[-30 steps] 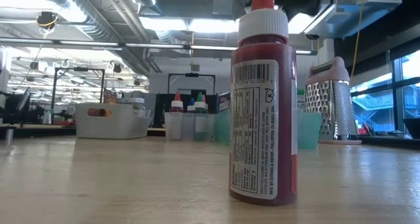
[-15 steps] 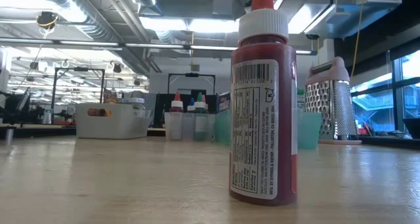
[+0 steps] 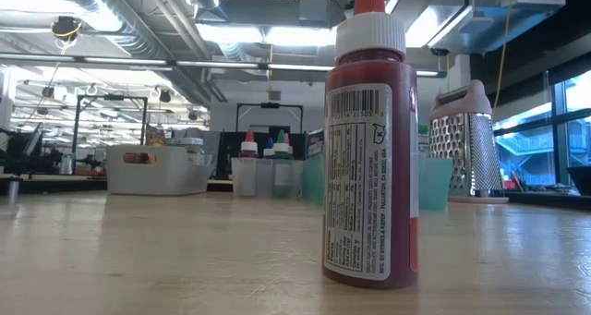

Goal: Pick & Place Kitchen Items
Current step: Put the red food coloring bottle into the transparent bin

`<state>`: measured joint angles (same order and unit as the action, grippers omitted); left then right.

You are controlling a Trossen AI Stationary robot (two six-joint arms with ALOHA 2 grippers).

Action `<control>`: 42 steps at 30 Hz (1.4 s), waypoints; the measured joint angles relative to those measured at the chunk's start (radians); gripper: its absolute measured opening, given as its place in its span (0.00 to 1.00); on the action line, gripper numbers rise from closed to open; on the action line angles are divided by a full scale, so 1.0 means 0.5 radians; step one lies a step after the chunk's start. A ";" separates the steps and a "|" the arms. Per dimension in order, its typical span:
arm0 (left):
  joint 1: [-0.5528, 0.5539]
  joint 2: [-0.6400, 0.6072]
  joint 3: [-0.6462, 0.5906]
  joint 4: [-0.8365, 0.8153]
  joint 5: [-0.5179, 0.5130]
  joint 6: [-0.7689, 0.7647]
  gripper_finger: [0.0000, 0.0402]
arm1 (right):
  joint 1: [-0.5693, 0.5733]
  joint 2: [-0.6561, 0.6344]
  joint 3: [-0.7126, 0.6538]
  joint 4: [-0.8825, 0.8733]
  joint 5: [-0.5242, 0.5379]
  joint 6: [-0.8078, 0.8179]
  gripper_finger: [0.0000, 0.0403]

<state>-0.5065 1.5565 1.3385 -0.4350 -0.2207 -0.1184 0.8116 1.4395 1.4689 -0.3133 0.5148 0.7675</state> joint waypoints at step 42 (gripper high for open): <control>-0.213 0.719 -0.002 0.664 -0.608 -0.716 0.61 | 0.501 -0.004 0.000 0.126 -0.410 -0.400 0.52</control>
<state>-0.6132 1.9160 1.3376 -0.1032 -0.5247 -0.4763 1.0622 1.4376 1.4689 -0.2504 0.3096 0.5674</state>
